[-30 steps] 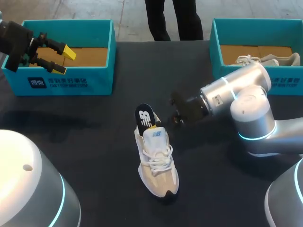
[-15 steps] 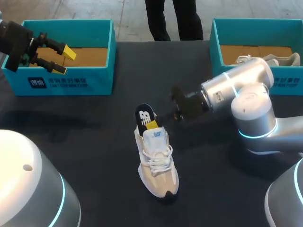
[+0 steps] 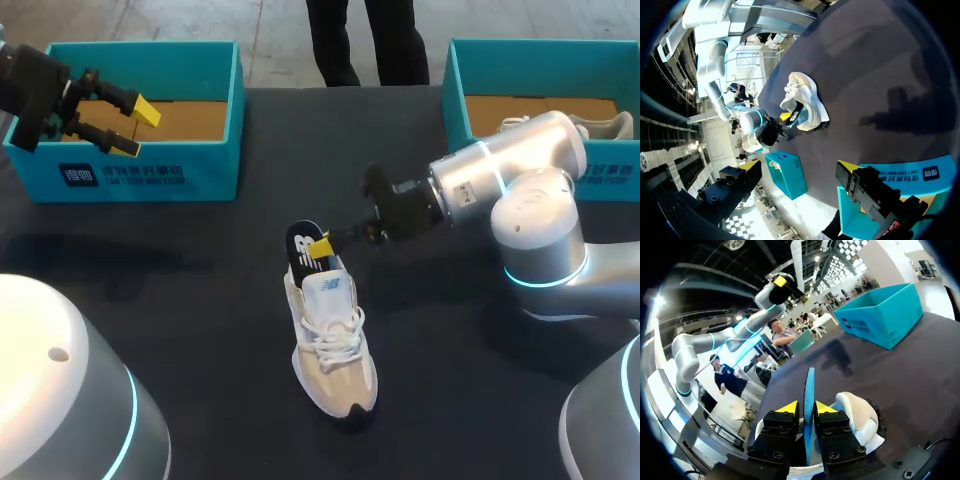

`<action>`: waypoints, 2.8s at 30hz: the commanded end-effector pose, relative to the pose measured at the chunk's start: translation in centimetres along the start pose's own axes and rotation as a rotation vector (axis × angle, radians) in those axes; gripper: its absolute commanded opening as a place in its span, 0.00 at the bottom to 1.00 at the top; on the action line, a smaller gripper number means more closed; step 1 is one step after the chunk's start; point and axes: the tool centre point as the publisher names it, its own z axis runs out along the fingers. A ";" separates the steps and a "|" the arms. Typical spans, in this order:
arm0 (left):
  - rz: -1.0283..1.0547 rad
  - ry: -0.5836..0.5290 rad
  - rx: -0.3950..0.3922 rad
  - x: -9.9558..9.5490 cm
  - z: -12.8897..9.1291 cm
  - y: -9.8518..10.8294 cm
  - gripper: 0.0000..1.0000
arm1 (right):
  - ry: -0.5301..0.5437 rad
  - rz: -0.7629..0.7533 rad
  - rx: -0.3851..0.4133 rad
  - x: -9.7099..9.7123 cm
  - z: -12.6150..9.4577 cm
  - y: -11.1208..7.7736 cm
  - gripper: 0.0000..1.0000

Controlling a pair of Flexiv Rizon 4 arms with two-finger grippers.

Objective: Take the shoe out of the shoebox, open the shoe tongue, remove and reinsert the insole, then place the shoe into the shoebox

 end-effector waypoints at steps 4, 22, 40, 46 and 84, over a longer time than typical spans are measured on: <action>0.001 0.002 -0.001 0.0 0.0 -0.1 1.00 | -0.022 -0.006 -0.014 0.1 0.0 0.5 0.05; 0.001 0.002 -0.001 0.0 0.0 -0.1 1.00 | 0.003 0.019 -0.010 -0.4 0.9 -0.5 0.00; 0.001 0.002 -0.001 0.0 0.0 -0.1 1.00 | 0.046 0.089 0.024 -0.8 1.8 -3.4 0.00; 0.001 0.002 -0.001 0.0 0.0 -0.1 1.00 | 0.044 0.106 0.031 -0.5 1.7 -4.0 0.00; 0.001 0.002 -0.001 0.0 0.0 -0.1 1.00 | 0.012 0.058 0.028 -0.9 1.2 -0.9 0.00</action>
